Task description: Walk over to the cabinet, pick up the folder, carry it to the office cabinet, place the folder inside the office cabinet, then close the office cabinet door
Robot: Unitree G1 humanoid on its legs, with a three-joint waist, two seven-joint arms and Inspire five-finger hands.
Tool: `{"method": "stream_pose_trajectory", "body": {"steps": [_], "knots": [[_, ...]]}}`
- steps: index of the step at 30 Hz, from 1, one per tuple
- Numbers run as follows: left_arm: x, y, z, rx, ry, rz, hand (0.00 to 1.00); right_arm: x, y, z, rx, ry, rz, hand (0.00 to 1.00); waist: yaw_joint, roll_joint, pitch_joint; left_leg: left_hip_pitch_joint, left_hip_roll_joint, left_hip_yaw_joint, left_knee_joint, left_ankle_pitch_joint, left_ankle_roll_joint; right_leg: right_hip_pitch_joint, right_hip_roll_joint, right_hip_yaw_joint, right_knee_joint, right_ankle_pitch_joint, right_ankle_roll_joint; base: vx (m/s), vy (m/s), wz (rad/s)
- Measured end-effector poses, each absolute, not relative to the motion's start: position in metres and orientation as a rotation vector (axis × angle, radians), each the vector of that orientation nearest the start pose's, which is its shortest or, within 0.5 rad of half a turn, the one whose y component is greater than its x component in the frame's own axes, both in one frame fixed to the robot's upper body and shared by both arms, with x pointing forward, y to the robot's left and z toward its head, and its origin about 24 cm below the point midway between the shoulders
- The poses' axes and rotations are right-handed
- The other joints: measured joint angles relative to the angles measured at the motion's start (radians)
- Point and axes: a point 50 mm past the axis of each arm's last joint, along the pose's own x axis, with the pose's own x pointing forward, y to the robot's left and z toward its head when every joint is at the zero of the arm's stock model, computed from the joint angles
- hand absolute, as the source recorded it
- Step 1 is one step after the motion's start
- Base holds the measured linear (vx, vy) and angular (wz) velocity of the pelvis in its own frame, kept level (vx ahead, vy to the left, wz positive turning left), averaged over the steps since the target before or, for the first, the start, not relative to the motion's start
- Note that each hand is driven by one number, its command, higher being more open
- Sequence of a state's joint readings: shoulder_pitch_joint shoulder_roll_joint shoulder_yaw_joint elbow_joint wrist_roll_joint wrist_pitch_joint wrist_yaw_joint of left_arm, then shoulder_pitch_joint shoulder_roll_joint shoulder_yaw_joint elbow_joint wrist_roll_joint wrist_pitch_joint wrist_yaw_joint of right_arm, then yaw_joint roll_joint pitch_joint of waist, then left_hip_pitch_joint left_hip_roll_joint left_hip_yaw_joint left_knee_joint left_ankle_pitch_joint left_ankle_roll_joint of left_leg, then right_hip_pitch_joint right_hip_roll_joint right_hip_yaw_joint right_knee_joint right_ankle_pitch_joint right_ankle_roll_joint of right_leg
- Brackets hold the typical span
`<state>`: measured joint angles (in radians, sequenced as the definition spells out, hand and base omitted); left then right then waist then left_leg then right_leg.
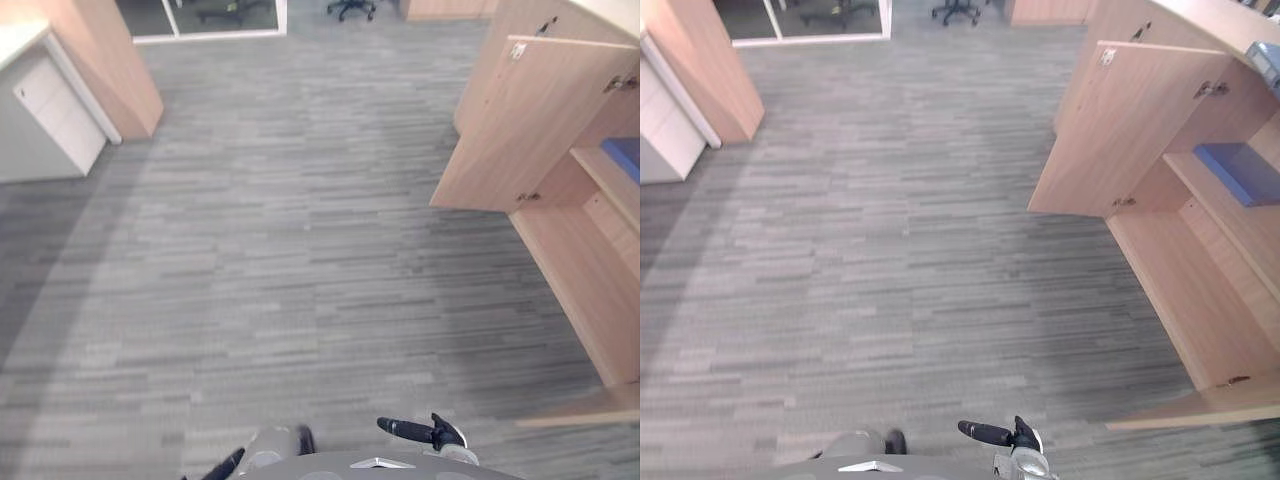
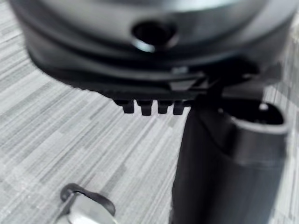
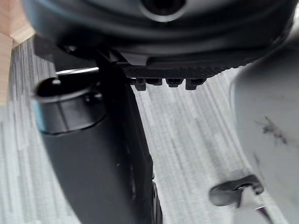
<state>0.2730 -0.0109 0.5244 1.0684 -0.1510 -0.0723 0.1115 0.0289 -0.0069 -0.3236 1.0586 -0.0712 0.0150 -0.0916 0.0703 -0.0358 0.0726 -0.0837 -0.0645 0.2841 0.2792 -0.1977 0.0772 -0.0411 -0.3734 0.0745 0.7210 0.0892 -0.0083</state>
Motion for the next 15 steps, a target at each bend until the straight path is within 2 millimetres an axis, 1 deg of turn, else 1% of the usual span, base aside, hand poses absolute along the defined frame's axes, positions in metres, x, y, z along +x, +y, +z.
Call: {"method": "stream_pose_trajectory", "body": {"steps": [1, 2, 3, 4, 5, 6, 8, 10, 11, 12, 13, 14, 15], "knots": [[-0.011, 0.216, -0.169, -0.308, 1.224, 0.788, 1.0, 0.108, -0.199, -0.159, 0.057, 1.085, -0.374, 1.0, -0.026, 0.009, 0.008, 0.066, -0.018, -0.008, -0.034, -0.005, 0.01, -0.067, -0.021, -0.048, 0.193, -0.023, -0.03, 0.27, 0.176, 0.32], [-0.013, 0.214, -0.169, -0.314, 1.236, 0.785, 1.0, 0.11, -0.201, -0.157, 0.052, 1.071, -0.38, 1.0, -0.031, 0.013, 0.01, 0.117, -0.021, -0.017, -0.06, -0.006, 0.011, -0.109, -0.024, -0.099, 0.279, -0.06, -0.041, 0.32, 0.197, 0.33], [-0.015, 0.213, -0.17, -0.321, 1.246, 0.778, 1.0, 0.113, -0.203, -0.156, 0.05, 1.059, -0.382, 1.0, -0.033, 0.022, 0.008, 0.175, -0.019, -0.027, -0.104, -0.005, 0.01, -0.15, -0.021, -0.187, 0.323, -0.121, -0.041, 0.33, 0.172, 0.21], [-0.018, 0.212, -0.17, -0.327, 1.251, 0.77, 1.0, 0.113, -0.203, -0.155, 0.05, 1.056, -0.387, 1.0, -0.033, 0.021, 0.01, 0.224, -0.013, -0.035, -0.139, -0.005, 0.009, -0.174, -0.008, -0.263, 0.294, -0.191, -0.032, 0.28, 0.116, 0.15], [-0.019, 0.212, -0.17, -0.33, 1.253, 0.768, 1.0, 0.113, -0.203, -0.155, 0.05, 1.057, -0.391, 1.0, -0.032, 0.019, 0.012, 0.245, -0.009, -0.036, -0.152, -0.006, 0.009, -0.188, -0.002, -0.3, 0.266, -0.218, -0.031, 0.27, 0.051, 0.12], [-0.021, 0.211, -0.17, -0.336, 1.257, 0.766, 1.0, 0.113, -0.203, -0.155, 0.052, 1.058, -0.402, 1.0, -0.033, 0.02, 0.014, 0.273, 0.002, -0.038, -0.172, -0.01, 0.001, -0.208, 0.016, -0.369, 0.186, -0.256, -0.022, 0.24, -0.026, 0.08], [-0.021, 0.209, -0.17, -0.34, 1.259, 0.765, 1.0, 0.116, -0.202, -0.155, 0.057, 1.049, -0.41, 1.0, -0.035, 0.03, 0.026, 0.306, 0.024, -0.036, -0.199, -0.018, -0.013, -0.221, 0.05, -0.473, 0.006, -0.265, -0.014, 0.24, -0.081, 0.07], [-0.021, 0.207, -0.171, -0.346, 1.259, 0.766, 1.0, 0.117, -0.203, -0.154, 0.073, 1.047, -0.425, 1.0, -0.034, 0.042, 0.038, 0.338, 0.05, -0.025, -0.215, -0.032, -0.036, -0.223, 0.084, -0.559, -0.178, -0.245, 0.006, 0.29, -0.168, -0.12], [-0.022, 0.205, -0.171, -0.35, 1.262, 0.768, 1.0, 0.118, -0.204, -0.153, 0.08, 1.037, -0.431, 1.0, -0.034, 0.049, 0.046, 0.36, 0.071, -0.014, -0.216, -0.048, -0.064, -0.227, 0.106, -0.602, -0.29, -0.204, 0.015, 0.28, -0.177, -0.22], [-0.023, 0.206, -0.171, -0.356, 1.26, 0.774, 1.0, 0.118, -0.204, -0.153, 0.085, 1.036, -0.434, 1.0, -0.034, 0.047, 0.048, 0.368, 0.075, -0.009, -0.217, -0.056, -0.076, -0.228, 0.112, -0.612, -0.328, -0.177, 0.015, 0.31, -0.201, -0.26], [-0.025, 0.206, -0.17, -0.382, 1.252, 0.797, 1.0, 0.118, -0.204, -0.153, 0.1, 1.036, -0.441, 1.0, -0.033, 0.042, 0.053, 0.391, 0.082, -0.005, -0.218, -0.073, -0.102, -0.223, 0.119, -0.623, -0.347, -0.086, -0.03, 0.27, -0.174, -0.27], [-0.023, 0.203, -0.171, -0.403, 1.247, 0.808, 1.0, 0.115, -0.206, -0.154, 0.096, 1.041, -0.444, 1.0, -0.027, 0.046, 0.057, 0.403, 0.099, -0.004, -0.22, -0.078, -0.11, -0.223, 0.137, -0.623, -0.334, -0.097, -0.049, 0.36, -0.24, -0.42], [-0.021, 0.199, -0.172, -0.436, 1.241, 0.825, 1.0, 0.119, -0.209, -0.151, 0.09, 1.023, -0.454, 1.0, -0.019, 0.069, 0.064, 0.406, 0.123, 0.003, -0.21, -0.073, -0.115, -0.227, 0.161, -0.621, -0.319, -0.137, -0.055, 0.35, -0.276, -0.41]]}}
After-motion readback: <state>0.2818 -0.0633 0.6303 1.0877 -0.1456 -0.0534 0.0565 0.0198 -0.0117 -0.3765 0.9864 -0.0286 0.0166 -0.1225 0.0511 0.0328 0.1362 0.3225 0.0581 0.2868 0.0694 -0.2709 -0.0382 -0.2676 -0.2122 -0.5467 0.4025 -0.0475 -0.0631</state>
